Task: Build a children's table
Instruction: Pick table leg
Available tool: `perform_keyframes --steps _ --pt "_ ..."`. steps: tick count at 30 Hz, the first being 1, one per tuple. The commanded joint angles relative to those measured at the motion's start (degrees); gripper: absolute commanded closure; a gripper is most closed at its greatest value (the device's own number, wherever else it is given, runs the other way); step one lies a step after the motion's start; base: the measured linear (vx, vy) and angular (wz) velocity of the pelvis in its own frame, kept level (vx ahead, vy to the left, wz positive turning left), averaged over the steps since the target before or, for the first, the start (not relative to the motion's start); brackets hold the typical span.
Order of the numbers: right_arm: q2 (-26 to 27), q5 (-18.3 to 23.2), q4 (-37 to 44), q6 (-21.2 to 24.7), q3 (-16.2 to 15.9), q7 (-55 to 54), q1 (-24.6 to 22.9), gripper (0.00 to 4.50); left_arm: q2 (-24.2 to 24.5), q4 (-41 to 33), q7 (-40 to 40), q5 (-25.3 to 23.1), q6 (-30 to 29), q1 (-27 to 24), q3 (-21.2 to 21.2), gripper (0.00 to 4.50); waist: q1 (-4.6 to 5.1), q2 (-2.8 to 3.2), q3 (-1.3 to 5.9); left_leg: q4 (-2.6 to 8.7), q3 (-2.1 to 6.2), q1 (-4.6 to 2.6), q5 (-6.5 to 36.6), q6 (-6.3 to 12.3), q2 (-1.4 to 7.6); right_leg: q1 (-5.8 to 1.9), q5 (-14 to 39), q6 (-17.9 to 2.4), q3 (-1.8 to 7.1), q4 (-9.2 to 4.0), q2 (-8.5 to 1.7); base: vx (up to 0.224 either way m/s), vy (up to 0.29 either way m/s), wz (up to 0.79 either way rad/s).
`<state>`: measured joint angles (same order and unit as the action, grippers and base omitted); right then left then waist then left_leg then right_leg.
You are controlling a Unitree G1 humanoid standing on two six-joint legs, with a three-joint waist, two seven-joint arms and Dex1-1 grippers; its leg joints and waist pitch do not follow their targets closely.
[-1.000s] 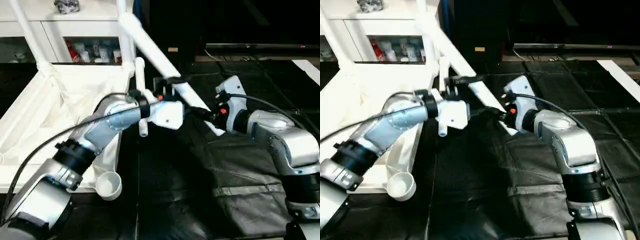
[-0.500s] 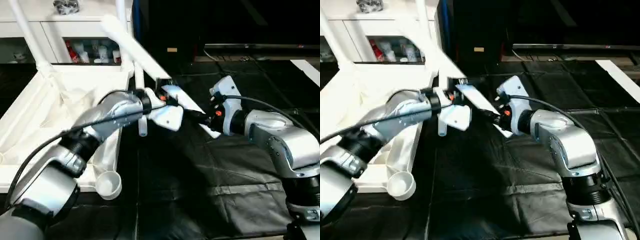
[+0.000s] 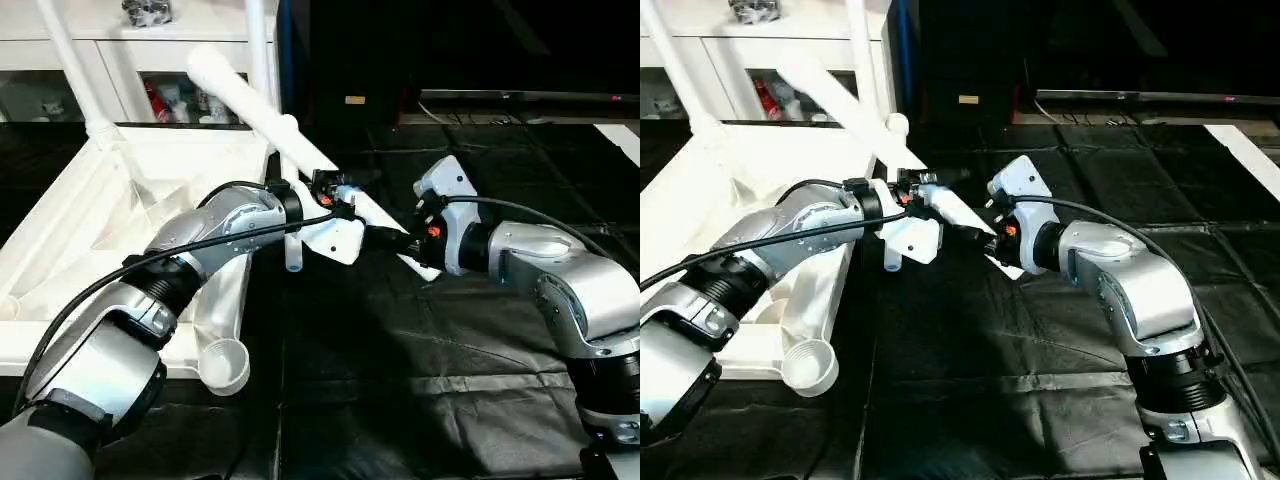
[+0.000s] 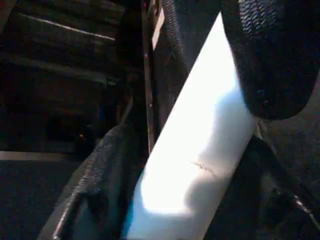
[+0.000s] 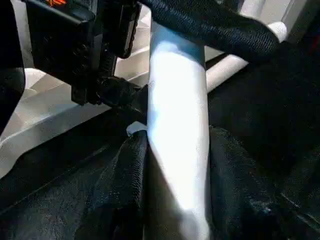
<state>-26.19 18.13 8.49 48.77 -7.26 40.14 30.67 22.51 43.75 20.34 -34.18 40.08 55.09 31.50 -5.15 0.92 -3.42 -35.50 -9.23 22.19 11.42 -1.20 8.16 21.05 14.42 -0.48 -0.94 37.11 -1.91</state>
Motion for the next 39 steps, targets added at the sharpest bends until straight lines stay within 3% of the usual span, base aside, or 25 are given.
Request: perform_keyframes --steps 1,11,16,28,31,32,39 --pt "-0.82 -0.09 0.54 -0.36 0.95 -0.09 0.61 3.14 0.2 0.68 -0.62 -0.53 0.58 1.25 0.32 1.9 -0.11 -0.31 4.38 3.72 2.01 -1.4 1.24 -0.06 5.19 -2.79 -13.71 -14.09 2.81 -2.99 -6.87 0.0 0.0 0.0" --pt "-2.3 -0.22 0.36 -1.02 1.05 0.6 0.87 3.14 0.27 2.4 -1.58 -2.88 2.65 2.0 1.34 2.34 -0.08 -0.45 4.4 3.65 1.98 -1.33 0.9 0.45 5.17 -2.81 -13.63 -14.17 2.81 -3.02 -6.94 0.0 0.0 0.0" --pt "-3.8 -0.54 0.28 -1.59 -0.07 2.18 1.1 3.14 2.57 4.34 -1.21 -6.83 6.89 3.53 4.03 2.53 -0.09 -0.39 4.38 3.67 2.04 -1.37 1.19 0.56 5.24 -2.76 -13.31 -13.8 2.84 -3.08 -6.91 0.0 0.0 0.0" --pt "-3.48 -0.76 -0.33 -2.41 0.0 1.61 1.98 3.15 2.57 7.54 -4.02 -9.17 7.25 5.5 4.36 2.81 -0.08 -0.44 4.4 3.62 2.01 -1.4 1.02 0.01 5.18 -2.77 -14.04 -14.45 2.8 -2.93 -6.85 0.0 0.0 0.0" --pt "-3.17 1.51 -0.3 -1.14 2.22 2.11 2.51 3.15 2.52 8.26 -4.46 -9.37 7.08 5.88 4.19 2.82 -0.1 -0.39 4.42 3.58 2.0 -1.3 0.75 0.17 5.12 -2.88 -14.77 -14.54 2.81 -2.89 -6.83 0.0 0.0 0.0" --pt "-3.21 1.62 -0.21 -1.25 2.38 2.2 2.53 2.59 2.52 8.38 -4.57 -9.43 7.06 5.93 4.15 2.82 -0.14 -0.4 4.44 3.58 2.01 -1.29 0.64 0.17 5.16 -2.89 -15.12 -14.53 2.81 -2.84 -6.85 0.0 0.0 0.0" --pt "-1.23 10.61 2.0 -2.6 13.19 3.64 5.1 2.0 3.48 12.56 -6.96 -9.43 4.61 7.38 3.02 2.94 -0.1 -0.05 4.49 3.6 2.03 -1.56 1.66 -0.05 5.15 -2.71 -14.38 -14.54 2.77 -2.91 -6.7 0.0 0.0 0.0"
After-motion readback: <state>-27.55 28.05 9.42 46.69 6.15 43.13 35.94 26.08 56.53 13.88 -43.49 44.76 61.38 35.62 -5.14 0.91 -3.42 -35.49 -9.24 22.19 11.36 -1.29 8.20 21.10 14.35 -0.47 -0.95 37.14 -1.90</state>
